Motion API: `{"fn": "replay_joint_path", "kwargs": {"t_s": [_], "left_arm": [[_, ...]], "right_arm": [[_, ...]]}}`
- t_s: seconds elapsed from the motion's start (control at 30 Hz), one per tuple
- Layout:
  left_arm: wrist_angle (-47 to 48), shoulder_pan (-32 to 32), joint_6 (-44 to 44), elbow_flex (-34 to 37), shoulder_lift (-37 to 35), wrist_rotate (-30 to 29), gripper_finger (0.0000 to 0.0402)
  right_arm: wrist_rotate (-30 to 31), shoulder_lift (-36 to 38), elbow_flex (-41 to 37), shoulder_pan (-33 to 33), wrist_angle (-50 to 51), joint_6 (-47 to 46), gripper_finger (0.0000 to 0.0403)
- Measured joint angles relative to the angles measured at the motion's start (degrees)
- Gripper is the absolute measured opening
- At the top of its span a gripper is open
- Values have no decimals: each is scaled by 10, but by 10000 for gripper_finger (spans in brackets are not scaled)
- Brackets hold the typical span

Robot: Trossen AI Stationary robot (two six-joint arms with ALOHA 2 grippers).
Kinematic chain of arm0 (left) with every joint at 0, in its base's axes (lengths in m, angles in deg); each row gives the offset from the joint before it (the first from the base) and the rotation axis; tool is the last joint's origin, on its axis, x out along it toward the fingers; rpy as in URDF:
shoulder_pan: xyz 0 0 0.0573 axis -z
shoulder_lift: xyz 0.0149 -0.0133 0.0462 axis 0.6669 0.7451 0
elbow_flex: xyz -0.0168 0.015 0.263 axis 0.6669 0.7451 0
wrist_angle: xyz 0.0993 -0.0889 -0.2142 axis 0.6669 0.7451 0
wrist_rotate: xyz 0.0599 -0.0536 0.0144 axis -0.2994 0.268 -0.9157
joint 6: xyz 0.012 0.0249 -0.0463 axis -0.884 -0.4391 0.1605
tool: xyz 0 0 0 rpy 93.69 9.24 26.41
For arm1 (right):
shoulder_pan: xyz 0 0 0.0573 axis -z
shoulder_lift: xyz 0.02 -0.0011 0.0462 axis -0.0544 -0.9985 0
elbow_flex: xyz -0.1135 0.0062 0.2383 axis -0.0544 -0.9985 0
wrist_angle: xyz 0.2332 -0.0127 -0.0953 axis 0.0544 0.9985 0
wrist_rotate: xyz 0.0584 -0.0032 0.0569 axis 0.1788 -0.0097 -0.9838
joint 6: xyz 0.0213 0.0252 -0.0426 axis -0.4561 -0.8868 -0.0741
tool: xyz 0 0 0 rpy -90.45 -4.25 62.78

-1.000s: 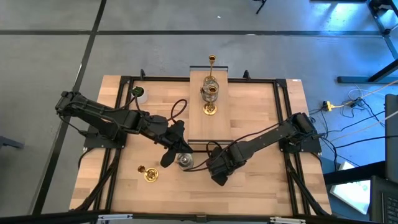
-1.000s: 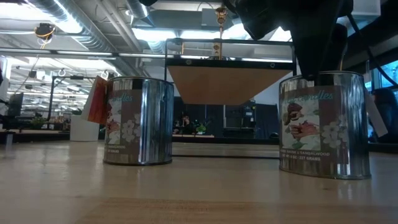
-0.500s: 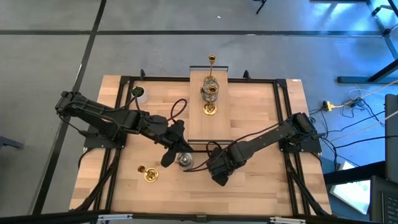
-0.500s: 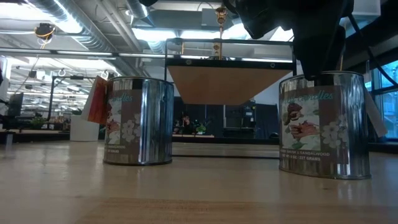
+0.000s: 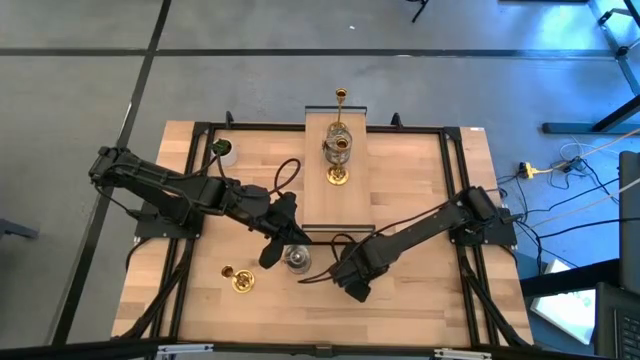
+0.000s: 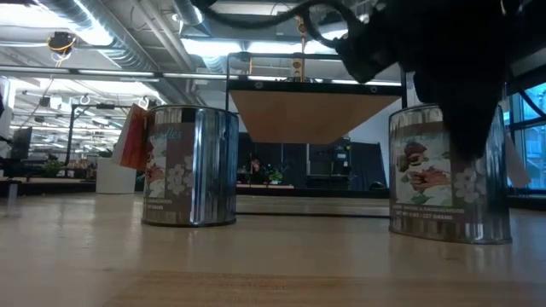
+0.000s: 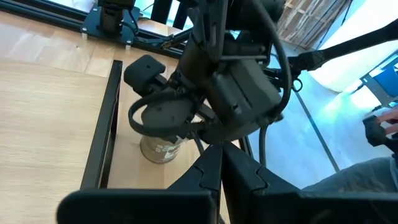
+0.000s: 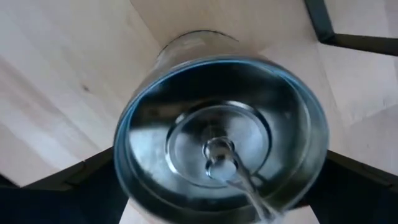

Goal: Pick & Place candle stick holders
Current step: Put the right silver scented candle on the shelf

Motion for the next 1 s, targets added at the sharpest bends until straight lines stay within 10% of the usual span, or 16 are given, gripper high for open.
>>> {"fn": "replay_joint_path", "kwargs": {"t_s": [1.0], "left_arm": [[0,0,0,0,0,0,2]], "right_arm": [[24,-12,0,9,-41,64,400]]}}
